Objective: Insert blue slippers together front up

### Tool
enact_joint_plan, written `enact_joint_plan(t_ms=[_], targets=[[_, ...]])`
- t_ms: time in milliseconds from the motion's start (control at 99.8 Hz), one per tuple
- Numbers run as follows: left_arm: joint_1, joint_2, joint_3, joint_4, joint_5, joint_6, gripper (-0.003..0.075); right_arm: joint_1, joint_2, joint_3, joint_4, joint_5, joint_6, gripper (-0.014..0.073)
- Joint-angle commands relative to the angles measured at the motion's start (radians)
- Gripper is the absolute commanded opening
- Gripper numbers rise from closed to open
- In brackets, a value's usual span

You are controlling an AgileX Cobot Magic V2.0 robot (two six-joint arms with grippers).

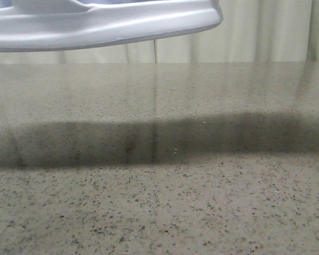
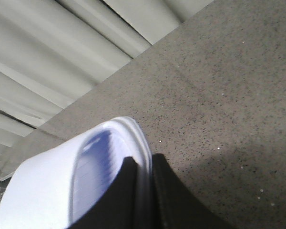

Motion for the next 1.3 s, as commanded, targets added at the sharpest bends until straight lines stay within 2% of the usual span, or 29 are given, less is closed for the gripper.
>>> enact_joint_plan(t_ms=[0,210,531,771,1292], targets=[[-0.005,-0.004,-0.026,-0.074,0.049,-0.001,0.0016,0.001,0.018,-0.035,0.094,-0.045,-0.071,-0.0107],[-0.005,-0.004,-0.026,-0.086,0.057,-0.001,0.0016,0.001,0.079,-0.035,0.241,-0.023,-0.215,-0.0107],[-0.005,0.000,-0.026,-0.113,0.059,0.029,0.0016,0.001,0.146,-0.035,0.377,0.013,-0.348,-0.0107],[-0.005,0.000,-0.026,-0.119,0.053,0.046,0.0016,0.001,0.199,-0.035,0.532,0.062,-0.486,-0.0107],[-0.005,0.000,-0.026,-0.144,0.103,0.046,0.0016,0.001,0.280,-0.035,0.693,0.198,-0.670,-0.0106]])
